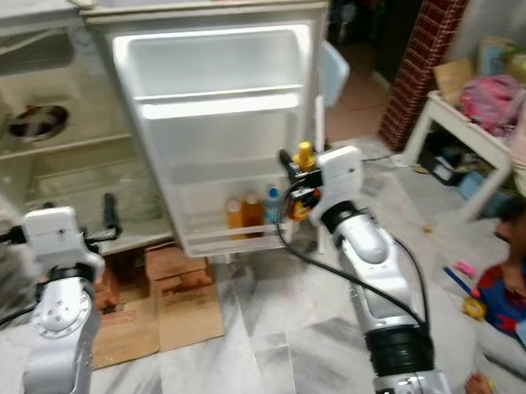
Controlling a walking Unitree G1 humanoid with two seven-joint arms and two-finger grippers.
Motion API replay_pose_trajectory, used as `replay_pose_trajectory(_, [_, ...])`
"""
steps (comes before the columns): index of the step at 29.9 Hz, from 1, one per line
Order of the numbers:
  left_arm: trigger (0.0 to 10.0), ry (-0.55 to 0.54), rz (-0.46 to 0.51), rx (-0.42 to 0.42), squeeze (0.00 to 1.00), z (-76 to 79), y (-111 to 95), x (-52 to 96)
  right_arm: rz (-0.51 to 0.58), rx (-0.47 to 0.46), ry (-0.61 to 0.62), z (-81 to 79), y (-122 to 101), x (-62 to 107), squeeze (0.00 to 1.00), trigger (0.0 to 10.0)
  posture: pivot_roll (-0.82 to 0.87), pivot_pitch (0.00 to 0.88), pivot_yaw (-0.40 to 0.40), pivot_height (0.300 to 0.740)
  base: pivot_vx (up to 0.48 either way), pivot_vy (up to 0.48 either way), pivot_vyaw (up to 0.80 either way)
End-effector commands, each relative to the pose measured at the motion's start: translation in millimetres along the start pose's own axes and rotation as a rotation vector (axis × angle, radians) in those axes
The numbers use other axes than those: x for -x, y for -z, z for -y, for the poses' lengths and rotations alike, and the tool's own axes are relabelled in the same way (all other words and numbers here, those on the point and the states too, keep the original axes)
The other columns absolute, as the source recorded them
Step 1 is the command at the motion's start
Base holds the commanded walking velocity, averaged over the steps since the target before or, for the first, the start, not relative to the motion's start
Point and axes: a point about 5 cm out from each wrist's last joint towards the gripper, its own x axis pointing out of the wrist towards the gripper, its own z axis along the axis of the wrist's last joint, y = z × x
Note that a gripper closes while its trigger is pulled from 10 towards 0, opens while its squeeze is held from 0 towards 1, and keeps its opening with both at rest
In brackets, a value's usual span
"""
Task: Restocking fridge
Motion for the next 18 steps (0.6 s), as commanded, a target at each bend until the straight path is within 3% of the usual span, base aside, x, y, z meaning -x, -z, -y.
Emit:
replay_pose_trajectory(1, [10.0,-0.015,0.017,-0.02,0.0,-5.5,-3.5,-1.4,0.054,-0.003,-0.031,-7.9,-10.9,-8.4,0.0,10.0,0.04,0.0,-0.026,0.74,0.398,0.266,0.0])
replay_pose_trajectory(6, [10.0,-0.006,0.019,-0.022,0.0,-3.8,-4.1,-2.3,0.065,-0.001,-0.031,-7.8,-13.2,-11.1,0.0,10.0,0.04,0.0,-0.023,0.74,0.408,0.251,0.0])
replay_pose_trajectory(15, [10.0,0.007,0.001,-0.055,0.0,-0.9,-1.7,-2.5,0.082,0.014,-0.014,-5.2,-17.0,-14.5,0.0,10.0,0.04,0.0,-0.024,0.74,0.457,-0.027,0.0])
replay_pose_trajectory(18, [10.0,0.012,0.004,-0.042,0.0,0.0,-2.1,-2.7,0.087,0.017,-0.008,-4.1,-18.5,-15.4,0.0,10.0,0.04,0.0,-0.025,0.74,0.0,0.0,0.0])
